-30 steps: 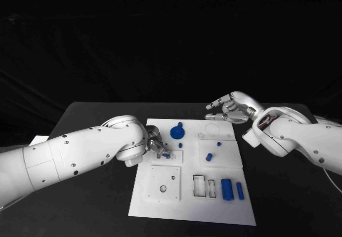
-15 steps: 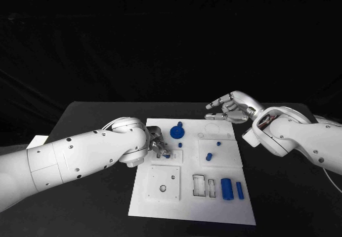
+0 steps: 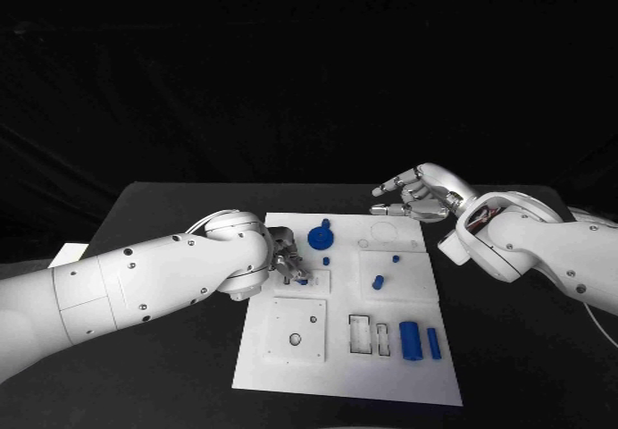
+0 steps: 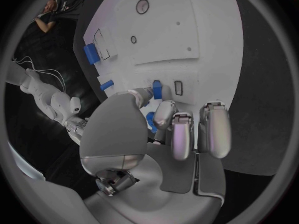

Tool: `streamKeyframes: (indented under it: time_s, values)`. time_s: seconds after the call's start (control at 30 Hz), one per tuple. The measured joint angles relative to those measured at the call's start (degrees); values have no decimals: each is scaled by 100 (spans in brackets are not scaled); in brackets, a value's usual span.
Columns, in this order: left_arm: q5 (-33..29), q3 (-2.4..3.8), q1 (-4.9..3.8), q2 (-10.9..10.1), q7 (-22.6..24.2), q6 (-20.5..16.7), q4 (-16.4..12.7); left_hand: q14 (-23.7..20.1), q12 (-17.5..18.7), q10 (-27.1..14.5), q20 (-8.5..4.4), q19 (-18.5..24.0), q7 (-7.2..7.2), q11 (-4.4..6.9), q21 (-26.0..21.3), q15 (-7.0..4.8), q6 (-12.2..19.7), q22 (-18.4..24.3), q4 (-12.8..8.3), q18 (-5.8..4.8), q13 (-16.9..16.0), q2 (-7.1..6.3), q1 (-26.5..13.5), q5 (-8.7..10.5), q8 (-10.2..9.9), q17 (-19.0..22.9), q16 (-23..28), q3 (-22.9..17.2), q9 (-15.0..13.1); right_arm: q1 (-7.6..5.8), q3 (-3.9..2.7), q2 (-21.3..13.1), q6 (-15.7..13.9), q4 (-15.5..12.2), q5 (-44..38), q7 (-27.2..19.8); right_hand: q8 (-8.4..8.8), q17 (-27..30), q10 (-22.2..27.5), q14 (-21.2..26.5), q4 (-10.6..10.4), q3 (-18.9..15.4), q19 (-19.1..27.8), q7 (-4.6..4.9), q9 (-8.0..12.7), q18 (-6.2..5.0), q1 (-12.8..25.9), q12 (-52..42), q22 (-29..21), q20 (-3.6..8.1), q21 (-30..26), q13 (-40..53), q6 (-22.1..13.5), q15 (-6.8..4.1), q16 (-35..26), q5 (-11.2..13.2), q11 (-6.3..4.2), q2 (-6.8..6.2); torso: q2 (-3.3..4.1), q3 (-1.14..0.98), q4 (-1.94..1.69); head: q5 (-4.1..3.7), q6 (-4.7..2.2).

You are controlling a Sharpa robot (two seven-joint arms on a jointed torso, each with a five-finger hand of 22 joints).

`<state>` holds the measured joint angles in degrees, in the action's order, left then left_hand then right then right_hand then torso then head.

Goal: Assemble the parts on the task board

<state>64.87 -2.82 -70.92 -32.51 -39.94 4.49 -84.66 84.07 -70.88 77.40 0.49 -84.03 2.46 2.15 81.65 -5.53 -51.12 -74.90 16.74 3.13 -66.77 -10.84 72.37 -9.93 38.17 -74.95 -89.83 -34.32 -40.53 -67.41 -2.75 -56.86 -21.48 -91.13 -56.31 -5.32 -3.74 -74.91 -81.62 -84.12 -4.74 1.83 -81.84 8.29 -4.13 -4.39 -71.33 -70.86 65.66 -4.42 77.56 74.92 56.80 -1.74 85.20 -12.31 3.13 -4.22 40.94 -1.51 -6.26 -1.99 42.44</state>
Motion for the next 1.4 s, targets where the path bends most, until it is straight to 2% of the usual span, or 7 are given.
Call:
streamKeyframes:
  time_s: [0.7, 1.07, 1.17, 1.4]
  values:
    - [55, 10, -9, 7, 4, 167, -4, 0, -33, 41, 0, 0, -10, 1, 23, 0, 17, -4, -17, 0, -36, 6, 6, -15, 20, 1, 0, 16, -4, 0, 1, 11, 9, 11, 0, 1, 0, -4, -1, 0, 16, -16, 0, 0, 2, 0, 24, 0, 0, 0, 0, 0, 0, 0, 0, 0, 0, 24, -3, 1, -3, 7, 29]
    - [65, 12, -10, 48, -3, 191, 36, 0, -57, 65, 0, 0, -13, 18, 23, 0, 11, -4, -40, 0, -58, 6, 6, -13, 18, 2, 0, 25, -19, 1, 2, 20, 13, 18, 0, 1, 0, -3, -1, 0, 16, -16, 0, 0, -3, 0, 24, 0, 0, 0, 0, 0, 0, 0, 0, 0, 0, 23, -3, -6, -1, 3, 25]
    - [59, 16, -12, 66, -4, 217, 62, 0, -74, 84, 0, 0, -22, 3, 44, 0, 1, -3, -50, 0, -71, 17, -75, -62, 18, 2, 0, 15, -21, 1, 3, 25, 15, 20, 0, 1, 0, -3, -1, 0, 16, -16, 0, 0, -2, 0, 23, 0, 0, 0, 0, 0, 0, 0, 0, 0, 0, 23, -3, -8, -2, 3, 24]
    - [43, 28, -18, 114, -7, 308, 127, 0, -95, 123, 0, 0, -22, 41, 44, 0, -41, -3, -423, 0, -96, 11, -413, -67, 20, 2, 0, -169, -9, 3, 5, 30, 22, 32, 0, 1, 0, -2, -1, 0, 16, -16, 0, 0, -2, 0, 23, 0, 0, 0, 0, 0, 0, 0, 0, 0, 0, 23, -3, -8, -5, -15, 20]
